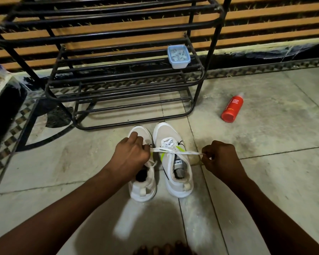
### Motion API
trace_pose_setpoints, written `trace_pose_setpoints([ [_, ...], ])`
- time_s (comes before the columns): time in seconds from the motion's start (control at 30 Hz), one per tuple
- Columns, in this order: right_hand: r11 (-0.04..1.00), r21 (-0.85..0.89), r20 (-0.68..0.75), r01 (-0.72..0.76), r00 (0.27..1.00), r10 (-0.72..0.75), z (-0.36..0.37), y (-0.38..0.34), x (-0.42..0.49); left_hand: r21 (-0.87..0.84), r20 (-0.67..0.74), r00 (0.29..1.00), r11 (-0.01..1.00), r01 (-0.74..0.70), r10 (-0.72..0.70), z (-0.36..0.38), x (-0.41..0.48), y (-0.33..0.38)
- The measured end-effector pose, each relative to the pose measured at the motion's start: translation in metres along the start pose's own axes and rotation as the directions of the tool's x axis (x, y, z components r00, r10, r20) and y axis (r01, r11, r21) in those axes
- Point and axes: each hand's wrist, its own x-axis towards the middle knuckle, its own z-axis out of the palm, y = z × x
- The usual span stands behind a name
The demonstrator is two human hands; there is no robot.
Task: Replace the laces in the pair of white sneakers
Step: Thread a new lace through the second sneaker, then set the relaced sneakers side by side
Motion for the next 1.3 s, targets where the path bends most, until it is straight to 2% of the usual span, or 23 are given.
trace_pose_setpoints([
  [0.53,0.999,0.037,-0.007,-0.032,0.999,0.032,0.000,0.005,-0.003,0.023,-0.027,0.994,0.995,-0.102,0.103,0.002,0.000,-0.012],
  [0.8,0.994,0.081,-0.030,-0.080,0.996,0.082,0.002,0.006,-0.005,0.012,-0.019,0.994,0.995,-0.103,0.103,0.002,-0.001,-0.013],
  [1.07,0.997,0.062,-0.022,-0.048,0.999,0.049,0.004,0.008,-0.006,0.001,-0.053,0.994,0.996,-0.092,0.092,0.006,-0.003,-0.013],
  [1.2,0.997,-0.066,0.075,-0.028,0.997,0.033,0.009,0.004,-0.007,-0.075,-0.060,0.995,0.994,-0.082,0.077,0.005,-0.002,-0.016],
  [1.3,1.000,-0.010,0.104,-0.024,0.994,0.025,0.006,-0.001,-0.012,-0.226,-0.076,0.992,0.967,-0.114,0.099,0.006,-0.006,-0.013],
])
